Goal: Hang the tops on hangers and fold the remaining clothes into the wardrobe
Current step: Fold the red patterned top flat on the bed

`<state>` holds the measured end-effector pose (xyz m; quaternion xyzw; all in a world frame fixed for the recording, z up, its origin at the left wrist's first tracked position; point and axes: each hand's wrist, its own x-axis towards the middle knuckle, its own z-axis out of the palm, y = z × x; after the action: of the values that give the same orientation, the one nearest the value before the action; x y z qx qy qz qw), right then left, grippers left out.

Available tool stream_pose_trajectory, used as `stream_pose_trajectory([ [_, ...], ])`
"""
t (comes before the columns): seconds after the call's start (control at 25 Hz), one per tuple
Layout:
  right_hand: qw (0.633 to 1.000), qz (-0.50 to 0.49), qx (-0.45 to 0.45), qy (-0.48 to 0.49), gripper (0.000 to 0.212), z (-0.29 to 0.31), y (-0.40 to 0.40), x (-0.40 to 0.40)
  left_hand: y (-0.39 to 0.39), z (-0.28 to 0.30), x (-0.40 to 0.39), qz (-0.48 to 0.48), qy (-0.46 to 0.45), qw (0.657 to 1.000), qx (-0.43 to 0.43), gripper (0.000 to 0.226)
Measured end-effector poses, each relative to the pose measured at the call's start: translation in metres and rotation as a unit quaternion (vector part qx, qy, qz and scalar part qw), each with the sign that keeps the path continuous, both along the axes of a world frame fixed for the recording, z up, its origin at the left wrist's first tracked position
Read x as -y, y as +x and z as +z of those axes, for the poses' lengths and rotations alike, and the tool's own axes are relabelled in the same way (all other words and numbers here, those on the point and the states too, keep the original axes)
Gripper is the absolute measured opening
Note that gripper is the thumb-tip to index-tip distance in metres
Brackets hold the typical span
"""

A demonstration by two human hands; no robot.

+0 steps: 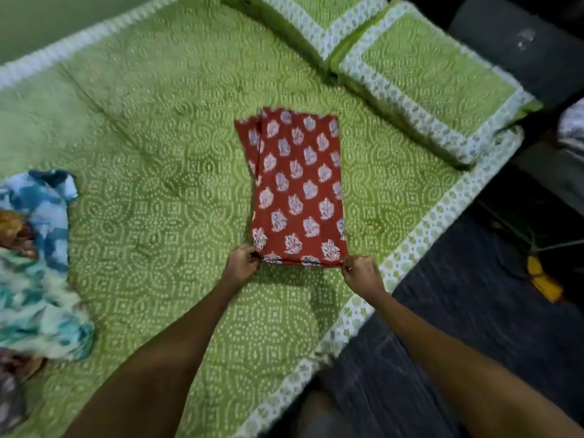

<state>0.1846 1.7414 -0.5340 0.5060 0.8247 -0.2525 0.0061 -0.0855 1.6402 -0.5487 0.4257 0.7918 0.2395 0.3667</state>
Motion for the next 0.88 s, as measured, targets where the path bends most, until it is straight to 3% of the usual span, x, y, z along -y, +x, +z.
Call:
stream_pose_trajectory([
  [0.24,0.987,-0.004,0.142,-0.069,0.025,-0.064,0.021,0.069,0.032,-0.085,0.063,-0.073,-0.062,0.995,-0.020,0.022],
  [0.32,0.975,-0.004,0.186,-0.123,0.025,-0.083,0.025,0.083,0.041,-0.101,0.069,-0.147,-0.177,0.973,-0.032,0.027],
  [0.4,0.966,-0.059,0.174,-0.184,0.024,-0.092,0.026,0.090,0.046,-0.105,0.067,-0.180,-0.273,0.935,-0.138,0.028],
  [0.44,0.965,-0.101,0.139,-0.198,0.025,-0.093,0.022,0.090,0.050,-0.101,0.059,-0.150,-0.253,0.940,-0.175,0.028],
  [0.52,0.981,-0.139,0.044,-0.124,0.026,-0.099,0.005,0.077,0.057,-0.104,0.037,-0.060,-0.101,0.978,-0.175,0.031],
  [0.6,0.994,-0.088,-0.036,-0.051,0.029,-0.112,-0.021,0.057,0.061,-0.123,0.009,-0.077,0.026,0.980,-0.179,0.040],
  [0.72,0.992,0.076,0.004,-0.102,0.053,-0.143,-0.053,0.041,0.069,-0.164,-0.007,-0.163,0.012,0.963,-0.215,0.053],
  [0.8,0.982,0.167,0.060,-0.066,0.058,-0.176,-0.049,0.041,0.073,-0.191,0.005,-0.181,0.004,0.947,-0.264,0.059],
  [0.88,0.983,0.175,0.054,-0.016,0.067,-0.200,-0.036,0.035,0.073,-0.209,0.014,-0.186,0.015,0.936,-0.299,0.063],
])
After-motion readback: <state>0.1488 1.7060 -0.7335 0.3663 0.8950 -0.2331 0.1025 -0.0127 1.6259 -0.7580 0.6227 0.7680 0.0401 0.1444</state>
